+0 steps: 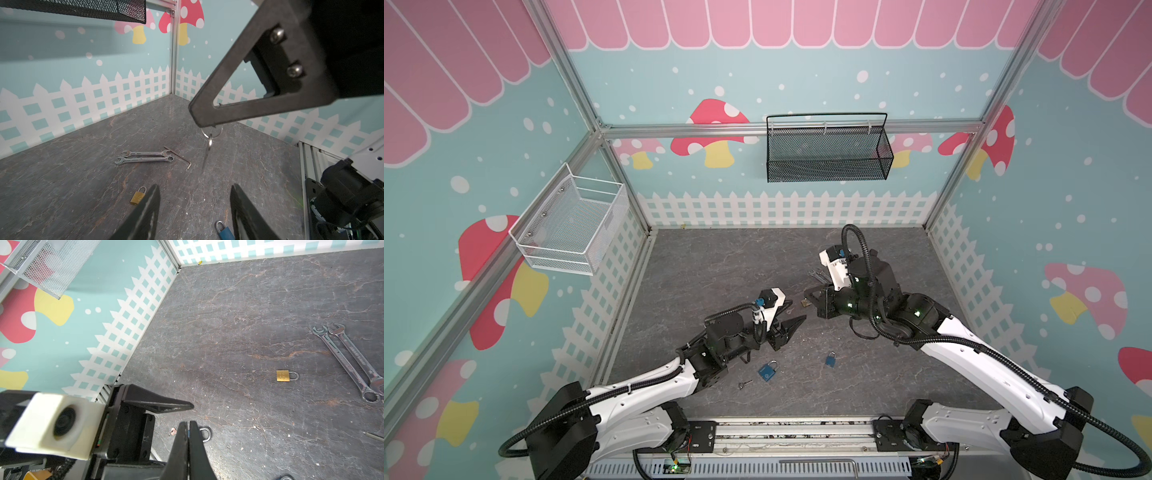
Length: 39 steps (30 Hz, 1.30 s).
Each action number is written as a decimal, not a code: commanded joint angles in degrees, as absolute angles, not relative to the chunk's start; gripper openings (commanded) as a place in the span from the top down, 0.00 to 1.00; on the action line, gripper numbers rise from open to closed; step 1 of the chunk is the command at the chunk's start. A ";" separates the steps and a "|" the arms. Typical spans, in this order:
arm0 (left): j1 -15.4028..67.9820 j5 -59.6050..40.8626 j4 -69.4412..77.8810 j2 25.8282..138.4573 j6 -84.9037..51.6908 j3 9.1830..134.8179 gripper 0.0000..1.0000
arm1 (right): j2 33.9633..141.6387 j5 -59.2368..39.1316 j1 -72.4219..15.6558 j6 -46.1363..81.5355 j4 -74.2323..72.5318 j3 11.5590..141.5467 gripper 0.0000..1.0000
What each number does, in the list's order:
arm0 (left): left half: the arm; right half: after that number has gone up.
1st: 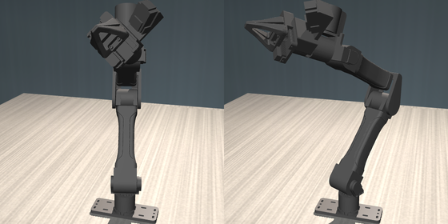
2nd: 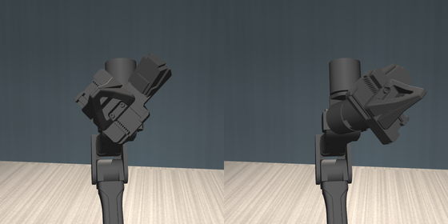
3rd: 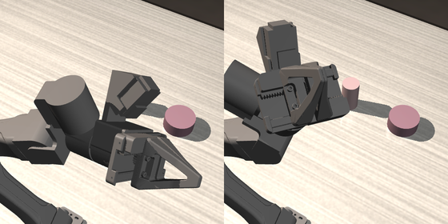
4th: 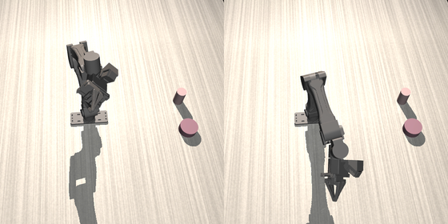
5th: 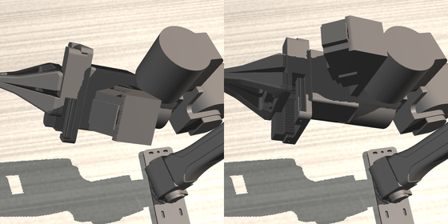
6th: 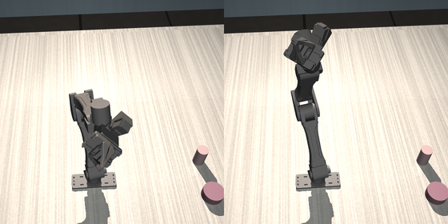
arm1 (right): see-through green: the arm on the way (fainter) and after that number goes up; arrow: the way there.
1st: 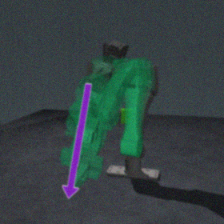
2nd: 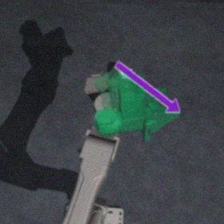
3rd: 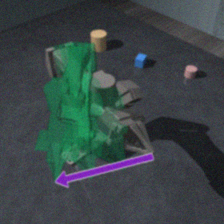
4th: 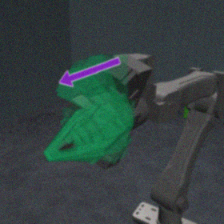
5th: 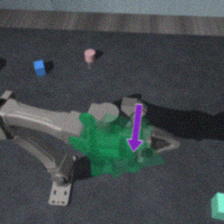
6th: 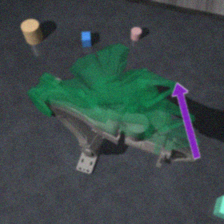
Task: Unlock with the key
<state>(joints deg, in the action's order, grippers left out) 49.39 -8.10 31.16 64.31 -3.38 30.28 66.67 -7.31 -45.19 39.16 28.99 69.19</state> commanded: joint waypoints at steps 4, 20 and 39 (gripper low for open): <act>50.93 -10.06 37.59 68.16 0.21 33.99 0.53 | 66.88 -8.87 -44.90 38.30 30.23 70.41 1.00; 51.15 -10.38 39.61 70.22 -0.53 33.69 0.79 | 66.03 -7.99 -44.91 38.63 29.64 69.75 1.00; 51.15 -9.05 40.05 69.70 -0.18 32.34 0.92 | 65.38 -7.50 -44.74 38.89 29.09 70.16 1.00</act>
<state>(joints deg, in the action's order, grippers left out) 50.81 -9.65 38.50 70.08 -1.65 32.82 66.54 -7.99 -44.99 39.03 29.43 69.19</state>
